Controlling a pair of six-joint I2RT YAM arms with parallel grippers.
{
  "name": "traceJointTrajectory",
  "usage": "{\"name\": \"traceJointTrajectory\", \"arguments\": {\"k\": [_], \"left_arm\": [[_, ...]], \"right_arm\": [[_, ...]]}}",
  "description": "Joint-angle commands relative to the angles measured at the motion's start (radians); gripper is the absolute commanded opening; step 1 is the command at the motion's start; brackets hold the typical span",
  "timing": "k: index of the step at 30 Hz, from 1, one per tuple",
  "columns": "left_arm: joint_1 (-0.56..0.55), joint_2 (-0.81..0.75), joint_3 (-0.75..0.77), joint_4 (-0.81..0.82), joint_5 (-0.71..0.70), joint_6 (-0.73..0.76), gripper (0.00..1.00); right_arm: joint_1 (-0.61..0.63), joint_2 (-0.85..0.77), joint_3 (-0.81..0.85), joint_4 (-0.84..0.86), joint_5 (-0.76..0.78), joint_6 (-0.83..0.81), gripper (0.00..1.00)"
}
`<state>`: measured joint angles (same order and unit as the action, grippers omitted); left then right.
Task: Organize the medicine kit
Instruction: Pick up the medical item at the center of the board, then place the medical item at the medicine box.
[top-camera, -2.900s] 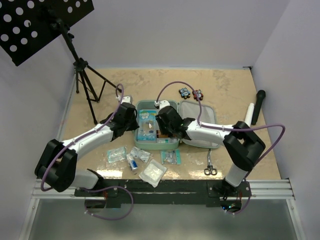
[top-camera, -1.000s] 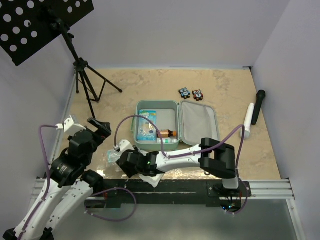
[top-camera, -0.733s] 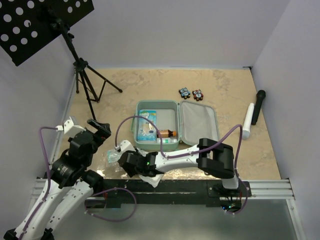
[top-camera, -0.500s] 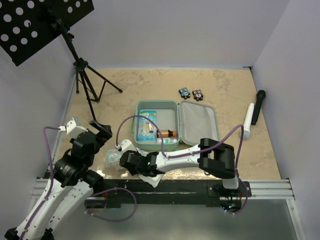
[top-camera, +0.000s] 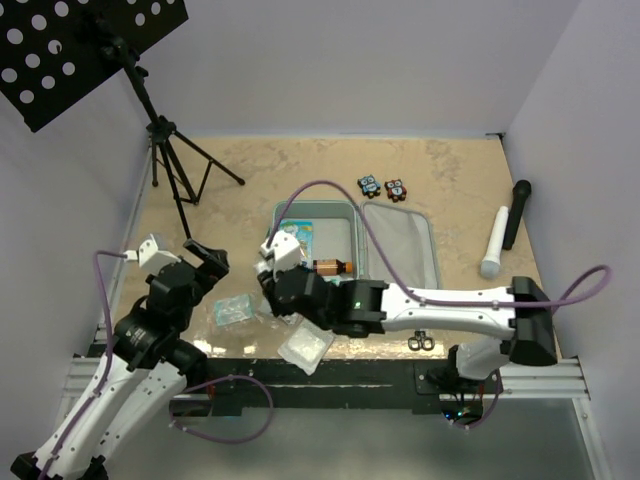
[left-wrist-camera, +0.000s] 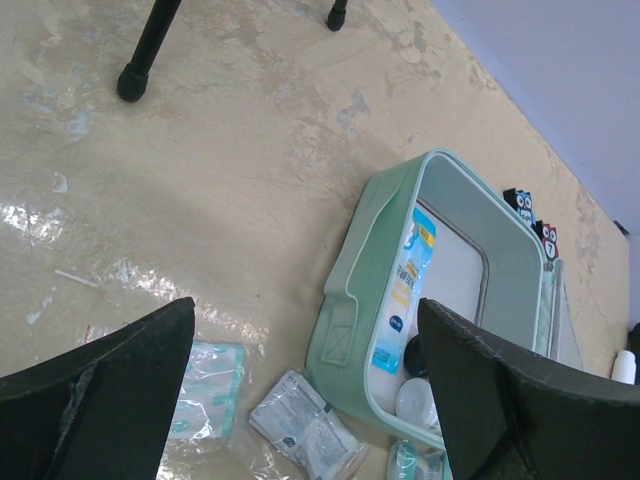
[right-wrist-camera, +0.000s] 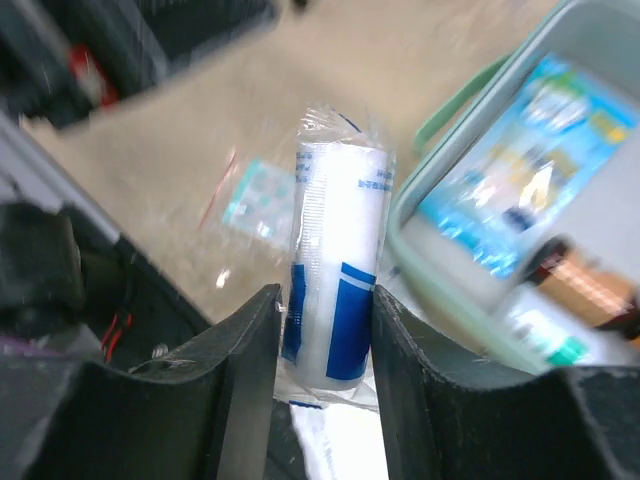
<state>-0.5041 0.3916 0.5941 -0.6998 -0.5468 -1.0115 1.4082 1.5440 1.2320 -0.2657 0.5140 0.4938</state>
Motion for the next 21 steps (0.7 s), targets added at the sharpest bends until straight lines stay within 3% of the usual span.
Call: {"name": "traceJointTrajectory", "arguments": {"k": [1,4,11,15,19,21], "left_arm": [[0.006,0.027,-0.023,0.097,0.037,0.01,0.96],[0.006,0.044,-0.039,0.141,0.065,0.022,0.96],[0.006,0.104,-0.054,0.233,0.125,0.051,0.96],[0.006,0.125,-0.066,0.278,0.156,0.057,0.95],[0.006,0.136,-0.085,0.31,0.185,0.063,0.95],[0.006,0.141,-0.094,0.324,0.189,0.063,0.95]], "right_arm": [[-0.13,-0.076,0.037,-0.069,0.146,-0.128,0.44],[-0.26,-0.105,0.008,0.012,0.132,-0.28,0.44],[-0.337,-0.051,-0.052,0.15,0.169,-0.55,0.45],[-0.429,-0.054,-0.025,0.175,0.095,-0.519,0.43],[-0.468,-0.03,0.021,0.143,0.031,-0.457,0.53],[-0.494,0.025,0.066,0.119,0.03,-0.431,0.54]]}}
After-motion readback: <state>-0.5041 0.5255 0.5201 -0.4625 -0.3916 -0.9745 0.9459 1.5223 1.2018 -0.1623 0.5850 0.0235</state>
